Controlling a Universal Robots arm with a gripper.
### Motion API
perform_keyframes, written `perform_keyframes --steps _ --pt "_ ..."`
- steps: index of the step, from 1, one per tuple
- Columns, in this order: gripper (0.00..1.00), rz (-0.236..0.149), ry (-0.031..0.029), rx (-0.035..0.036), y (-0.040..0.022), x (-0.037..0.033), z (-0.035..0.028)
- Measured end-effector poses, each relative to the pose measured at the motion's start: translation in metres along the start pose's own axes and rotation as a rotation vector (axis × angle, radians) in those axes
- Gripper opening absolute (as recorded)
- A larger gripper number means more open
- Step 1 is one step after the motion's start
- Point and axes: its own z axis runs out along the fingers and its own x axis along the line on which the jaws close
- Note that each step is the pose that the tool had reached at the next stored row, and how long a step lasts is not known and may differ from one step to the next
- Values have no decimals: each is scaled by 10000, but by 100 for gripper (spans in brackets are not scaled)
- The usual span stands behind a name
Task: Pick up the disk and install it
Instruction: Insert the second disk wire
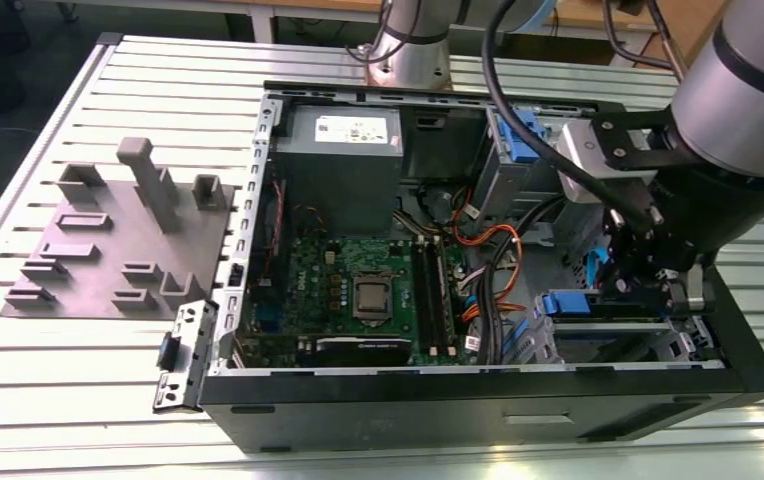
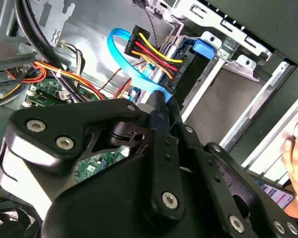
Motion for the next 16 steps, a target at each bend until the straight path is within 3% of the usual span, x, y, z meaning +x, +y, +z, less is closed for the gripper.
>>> perform_keyframes --steps 11,16 --pt "16 -10 -8 192 37 43 22" --pt "16 -50 -10 219 44 46 32"
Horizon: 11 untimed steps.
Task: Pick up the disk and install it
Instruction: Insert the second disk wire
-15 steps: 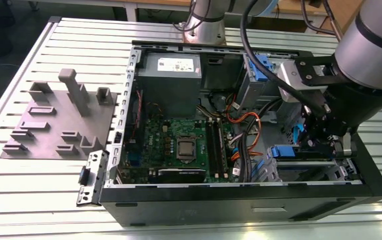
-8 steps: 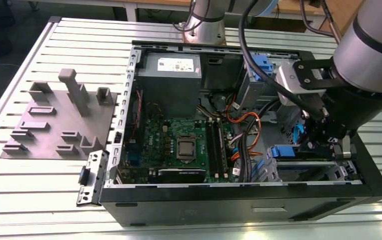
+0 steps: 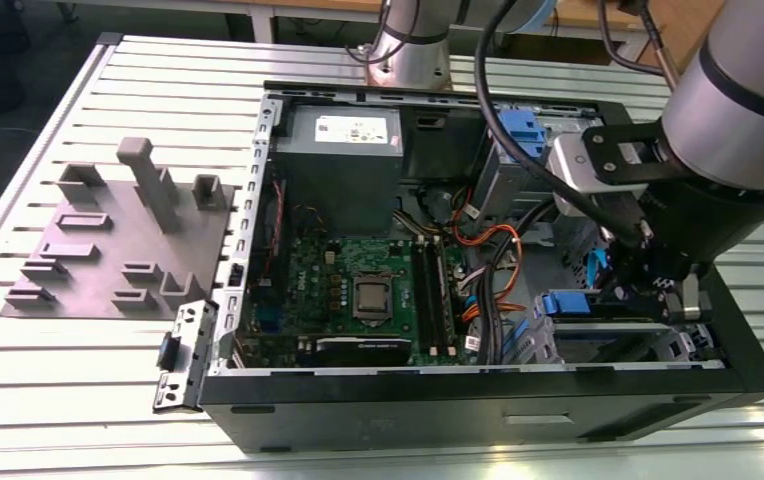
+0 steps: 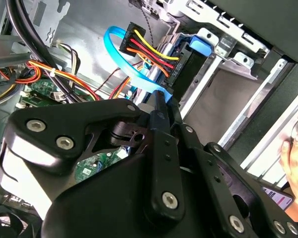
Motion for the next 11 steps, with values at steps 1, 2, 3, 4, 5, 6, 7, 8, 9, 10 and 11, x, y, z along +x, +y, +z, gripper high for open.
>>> perform_keyframes --steps 1,2,3,4,5,6,7,8,9,10,11 --pt "16 -16 -3 0 0 0 2" --pt "16 -28 -6 -1 1 0 4" --pt "16 -35 -6 -2 1 0 5" --pt "16 -38 -8 -2 1 1 7" --pt "16 -41 -8 -2 2 1 9" --pt "16 -42 -9 0 2 1 11" --pt "16 -43 -9 2 2 1 13" --pt "16 -43 -10 6 2 1 16" --pt "16 -43 -9 10 2 2 17" --pt "16 -43 -8 12 3 2 20" --pt "16 -43 -11 21 4 2 24"
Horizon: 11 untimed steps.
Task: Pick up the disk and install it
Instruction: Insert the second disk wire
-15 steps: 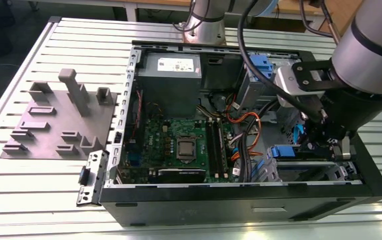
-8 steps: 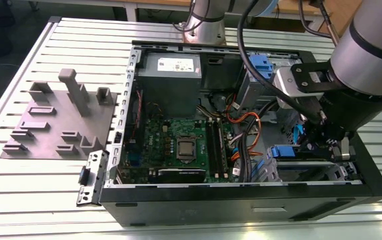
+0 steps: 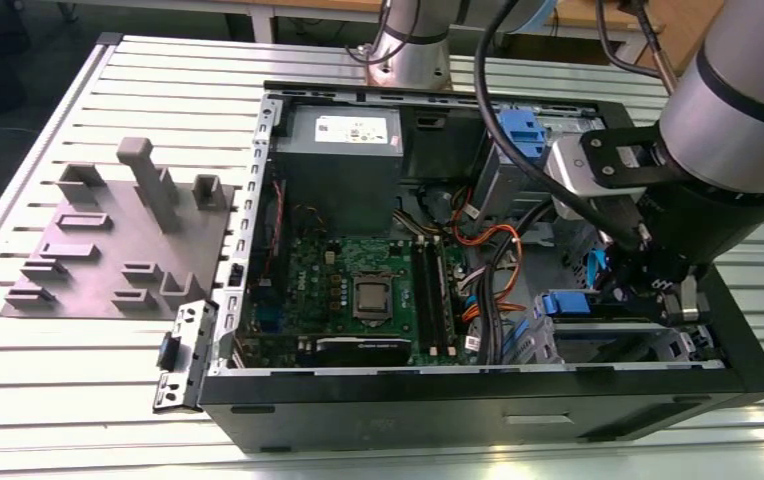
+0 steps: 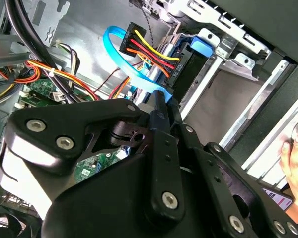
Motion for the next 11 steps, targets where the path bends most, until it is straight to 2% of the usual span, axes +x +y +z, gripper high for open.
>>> perform_keyframes --steps 11 --pt "16 -2 5 22 5 3 30"
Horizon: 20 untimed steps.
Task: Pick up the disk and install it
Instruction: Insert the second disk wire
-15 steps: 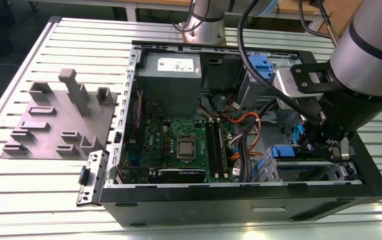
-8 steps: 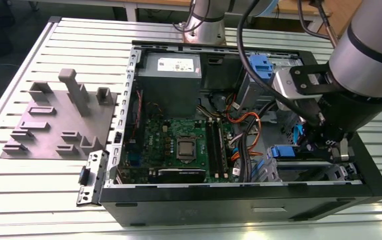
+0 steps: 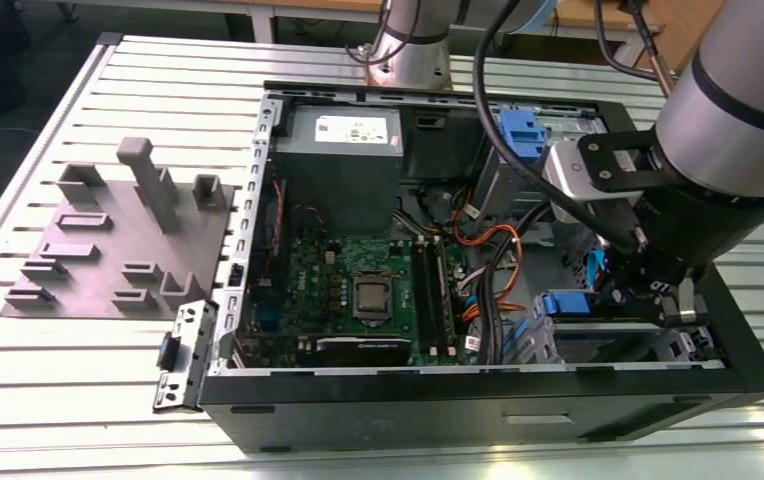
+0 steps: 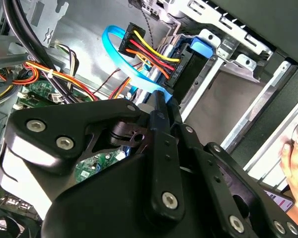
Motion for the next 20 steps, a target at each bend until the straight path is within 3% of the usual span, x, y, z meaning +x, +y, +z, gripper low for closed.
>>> perform_keyframes --steps 6,13,14,16,17,20 --pt "16 1 -8 0 1 0 5" --pt "16 8 -50 0 -6 -2 -36" --pt "16 17 -100 -1 -6 -2 -37" --pt "16 46 -284 -2 -6 4 -38" --pt "16 56 -338 -2 -6 8 -37" --pt "16 57 -347 -2 -6 14 -37"
